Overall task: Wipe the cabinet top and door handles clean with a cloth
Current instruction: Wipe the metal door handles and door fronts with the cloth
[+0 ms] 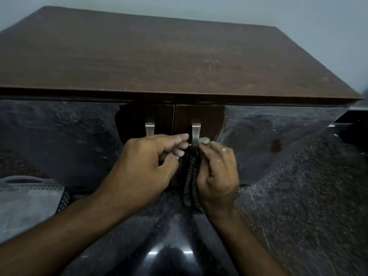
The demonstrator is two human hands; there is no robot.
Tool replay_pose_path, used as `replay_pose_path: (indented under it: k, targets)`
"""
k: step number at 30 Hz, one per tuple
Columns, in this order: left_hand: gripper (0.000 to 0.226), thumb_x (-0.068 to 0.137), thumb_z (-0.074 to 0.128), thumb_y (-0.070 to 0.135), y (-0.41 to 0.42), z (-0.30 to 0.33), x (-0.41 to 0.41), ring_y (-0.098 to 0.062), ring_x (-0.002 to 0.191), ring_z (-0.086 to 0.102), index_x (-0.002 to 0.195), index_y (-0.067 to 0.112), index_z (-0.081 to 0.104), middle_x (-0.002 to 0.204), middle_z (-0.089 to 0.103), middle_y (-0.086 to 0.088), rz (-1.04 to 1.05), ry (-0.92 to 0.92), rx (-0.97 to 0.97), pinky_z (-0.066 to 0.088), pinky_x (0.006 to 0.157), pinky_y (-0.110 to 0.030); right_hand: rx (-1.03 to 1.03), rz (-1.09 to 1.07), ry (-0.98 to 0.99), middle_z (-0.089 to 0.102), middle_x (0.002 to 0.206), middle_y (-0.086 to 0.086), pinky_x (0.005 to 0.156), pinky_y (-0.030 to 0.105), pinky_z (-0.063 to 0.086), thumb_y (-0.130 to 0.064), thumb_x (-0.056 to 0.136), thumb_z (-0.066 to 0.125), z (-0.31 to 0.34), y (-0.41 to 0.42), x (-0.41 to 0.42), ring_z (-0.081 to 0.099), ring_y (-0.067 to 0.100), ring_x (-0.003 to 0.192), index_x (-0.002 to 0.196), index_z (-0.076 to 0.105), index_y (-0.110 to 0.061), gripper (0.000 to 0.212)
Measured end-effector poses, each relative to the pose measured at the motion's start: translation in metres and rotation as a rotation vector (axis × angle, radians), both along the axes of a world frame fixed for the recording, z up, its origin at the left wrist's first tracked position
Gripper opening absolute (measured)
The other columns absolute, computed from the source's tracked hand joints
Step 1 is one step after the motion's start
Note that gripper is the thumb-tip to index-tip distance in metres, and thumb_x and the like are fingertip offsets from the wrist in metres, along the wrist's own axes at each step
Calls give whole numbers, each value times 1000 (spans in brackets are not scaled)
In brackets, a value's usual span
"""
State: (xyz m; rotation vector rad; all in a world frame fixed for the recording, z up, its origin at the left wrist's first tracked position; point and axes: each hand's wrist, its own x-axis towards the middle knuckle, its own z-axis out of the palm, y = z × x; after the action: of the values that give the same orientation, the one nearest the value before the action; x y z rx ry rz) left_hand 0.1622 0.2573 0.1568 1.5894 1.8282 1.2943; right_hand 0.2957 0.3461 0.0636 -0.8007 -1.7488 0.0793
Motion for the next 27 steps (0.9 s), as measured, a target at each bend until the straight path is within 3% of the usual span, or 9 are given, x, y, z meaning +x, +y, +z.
replay_pose_path:
  k: [7,13,16,19,23,27]
  targets:
    - [43,88,60,1,-1,-2,3,4,98,66,126,19,66,104,71,15,27,18,-30,53,88,-14,-29,18,155,72,97,17,91,29,53,11,88,68,24,2,-6,67,25,92,98,73,9,11]
    - [35,89,58,-1,-4,7,2,2,88,70,117,15,71,99,73,13,99,-17,30,54,79,-12,-86,4,63,71,94,14,94,17,48,8,87,72,-13,-3,-1,65,20,91,94,70,8,8]
    - [36,89,55,-3,-5,11,0,-1,84,72,115,15,71,99,74,11,140,-75,46,54,76,-11,-108,51,22,72,93,15,89,25,54,9,85,73,-26,-9,-7,68,24,88,92,71,8,7]
    - [40,88,53,-4,-7,13,-2,-3,82,72,117,16,71,97,75,11,155,-117,27,55,76,-14,25,86,-91,73,96,15,83,40,52,7,85,73,-24,-11,-12,66,30,89,98,75,4,14]
    - [40,87,53,-5,-8,13,-6,-5,82,73,115,16,71,95,75,9,176,-142,39,57,77,-18,257,-128,-155,65,104,-4,77,43,40,-11,90,72,-14,-7,-12,55,19,92,98,81,-15,13]
    - [41,87,52,-8,-7,13,-8,-5,83,74,115,15,71,96,76,9,188,-145,52,57,77,-18,355,-137,-122,48,95,-7,73,44,40,-13,97,63,8,-4,-28,48,16,89,98,81,-19,19]
